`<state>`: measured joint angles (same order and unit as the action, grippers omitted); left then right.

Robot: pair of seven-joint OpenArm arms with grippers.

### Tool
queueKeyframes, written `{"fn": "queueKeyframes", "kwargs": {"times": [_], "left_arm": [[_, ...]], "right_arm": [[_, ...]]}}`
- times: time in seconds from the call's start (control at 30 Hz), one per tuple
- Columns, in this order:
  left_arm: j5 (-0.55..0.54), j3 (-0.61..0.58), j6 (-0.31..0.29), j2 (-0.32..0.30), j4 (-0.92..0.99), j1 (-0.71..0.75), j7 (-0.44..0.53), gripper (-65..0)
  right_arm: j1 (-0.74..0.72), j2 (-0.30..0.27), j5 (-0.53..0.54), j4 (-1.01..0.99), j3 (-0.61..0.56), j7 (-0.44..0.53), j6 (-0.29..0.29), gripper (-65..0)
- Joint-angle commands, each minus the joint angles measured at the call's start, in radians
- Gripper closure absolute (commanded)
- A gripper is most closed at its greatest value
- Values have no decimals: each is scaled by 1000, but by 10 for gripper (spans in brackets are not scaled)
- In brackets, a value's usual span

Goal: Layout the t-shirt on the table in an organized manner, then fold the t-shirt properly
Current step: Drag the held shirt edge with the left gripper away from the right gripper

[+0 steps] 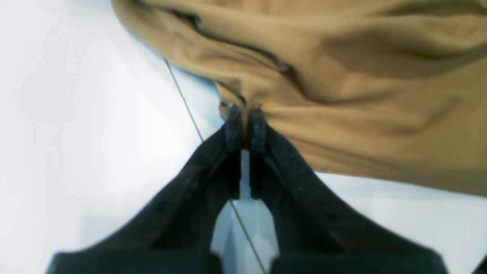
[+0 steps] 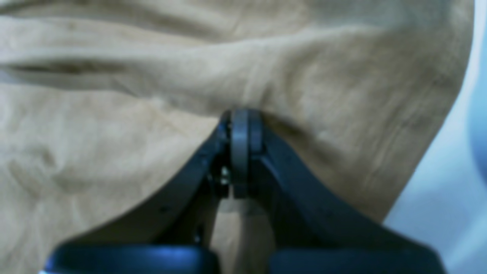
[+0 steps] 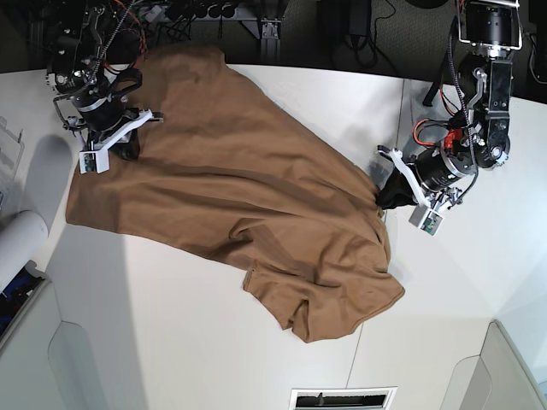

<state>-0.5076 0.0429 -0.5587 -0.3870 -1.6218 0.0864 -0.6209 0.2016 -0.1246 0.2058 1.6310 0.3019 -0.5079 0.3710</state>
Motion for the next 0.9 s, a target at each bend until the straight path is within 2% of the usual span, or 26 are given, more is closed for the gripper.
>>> {"fn": "queueKeyframes", "kwargs": {"times": [0.0, 0.13, 0.33, 0.4, 0.47, 0.57, 0.63, 0.7, 0.87], "left_arm": [[-13, 20, 1, -20, -43, 5, 16, 0], [-13, 91, 51, -26, -127, 79, 11, 0], [-63, 210, 49, -26, -214, 185, 6, 0], [-98, 229, 29, -26, -254, 218, -13, 0], [-140, 232, -16, -26, -296, 254, -26, 0], [-224, 231, -98, -7, -343, 299, -58, -131], [-282, 230, -130, 11, -354, 319, -70, -230], [-320, 230, -139, 27, -354, 329, -75, -302], [-294, 282, -130, 29, -354, 304, -59, -311]], "right_arm": [[-5, -8, -4, -4, 4, -5, 0, 0], [-5, -8, -4, -23, 4, -5, 0, 0], [-7, -8, -4, -23, 4, 0, 0, 0], [-7, -8, -3, -23, 3, 0, 0, 0], [-7, -8, -3, -23, 4, 0, 0, 0], [-7, -8, -3, -23, 3, 0, 0, 0], [-7, -8, 0, -23, 3, 2, 0, 0], [-7, -8, 9, -23, 4, 8, 0, 0], [-7, -8, 33, -23, 4, 21, 0, 0]]}}
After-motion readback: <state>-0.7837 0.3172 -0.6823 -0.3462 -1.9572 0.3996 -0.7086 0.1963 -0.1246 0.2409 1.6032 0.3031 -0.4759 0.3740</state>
